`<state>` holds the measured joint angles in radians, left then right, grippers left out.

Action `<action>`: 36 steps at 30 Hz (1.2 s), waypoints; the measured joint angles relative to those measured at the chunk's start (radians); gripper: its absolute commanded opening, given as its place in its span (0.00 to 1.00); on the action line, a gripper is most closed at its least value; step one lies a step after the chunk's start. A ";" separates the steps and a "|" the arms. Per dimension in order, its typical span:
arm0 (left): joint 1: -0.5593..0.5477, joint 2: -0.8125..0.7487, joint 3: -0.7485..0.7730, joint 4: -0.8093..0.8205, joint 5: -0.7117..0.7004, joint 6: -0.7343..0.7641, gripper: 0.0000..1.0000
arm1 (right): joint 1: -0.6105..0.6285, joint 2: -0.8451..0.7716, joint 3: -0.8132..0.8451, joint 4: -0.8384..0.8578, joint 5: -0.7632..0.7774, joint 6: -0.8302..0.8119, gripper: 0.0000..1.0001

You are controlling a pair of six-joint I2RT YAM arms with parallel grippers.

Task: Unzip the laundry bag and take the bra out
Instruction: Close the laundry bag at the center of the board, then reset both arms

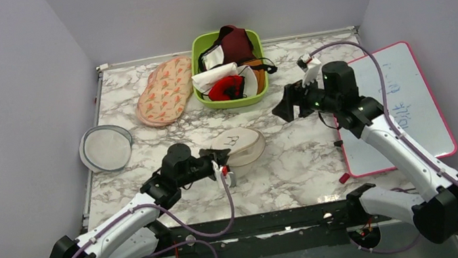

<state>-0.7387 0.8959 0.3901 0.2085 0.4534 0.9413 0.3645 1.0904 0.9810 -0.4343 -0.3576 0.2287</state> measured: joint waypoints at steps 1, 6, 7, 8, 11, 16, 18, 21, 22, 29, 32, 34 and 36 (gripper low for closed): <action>-0.009 0.000 -0.003 -0.010 -0.005 0.002 0.13 | 0.000 -0.023 0.000 -0.006 0.017 -0.004 0.77; -0.046 0.000 -0.006 -0.048 -0.027 0.004 0.23 | 0.000 -0.096 0.000 -0.010 0.058 -0.022 0.77; -0.051 0.000 -0.006 -0.055 -0.030 0.003 0.23 | 0.000 -0.102 0.000 -0.010 0.063 -0.024 0.77; -0.056 0.000 -0.007 -0.063 -0.033 0.003 0.23 | 0.000 -0.104 0.000 -0.010 0.067 -0.026 0.77; -0.069 0.000 -0.009 -0.077 -0.036 -0.002 0.25 | 0.000 -0.103 -0.005 -0.010 0.077 -0.026 0.77; -0.078 -0.008 -0.010 -0.102 -0.036 -0.016 0.43 | 0.000 -0.110 -0.021 -0.010 0.080 -0.032 0.77; -0.080 -0.022 -0.013 -0.110 -0.035 -0.024 0.72 | 0.000 -0.113 -0.022 -0.010 0.080 -0.034 0.77; -0.080 -0.061 -0.019 -0.120 -0.028 -0.044 0.99 | 0.000 -0.117 -0.022 -0.010 0.080 -0.038 0.77; -0.080 -0.076 -0.020 -0.122 -0.021 -0.056 0.99 | 0.000 -0.118 -0.022 -0.010 0.080 -0.040 0.78; -0.081 -0.139 -0.020 -0.073 0.023 -0.225 0.99 | 0.000 -0.151 -0.023 -0.014 0.074 -0.052 0.85; -0.078 -0.139 -0.012 -0.004 0.020 -0.349 0.99 | 0.000 -0.173 -0.023 -0.014 0.071 -0.058 0.90; -0.068 -0.135 0.011 0.039 -0.019 -0.462 0.99 | 0.000 -0.186 -0.023 -0.014 0.070 -0.063 0.92; -0.045 -0.119 0.079 0.050 -0.136 -0.625 0.99 | 0.000 -0.196 -0.023 -0.014 0.071 -0.065 0.92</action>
<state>-0.7837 0.7765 0.4694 0.2588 0.3172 0.3161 0.3645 0.8948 0.9581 -0.4480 -0.2863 0.1635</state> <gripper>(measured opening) 0.990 0.909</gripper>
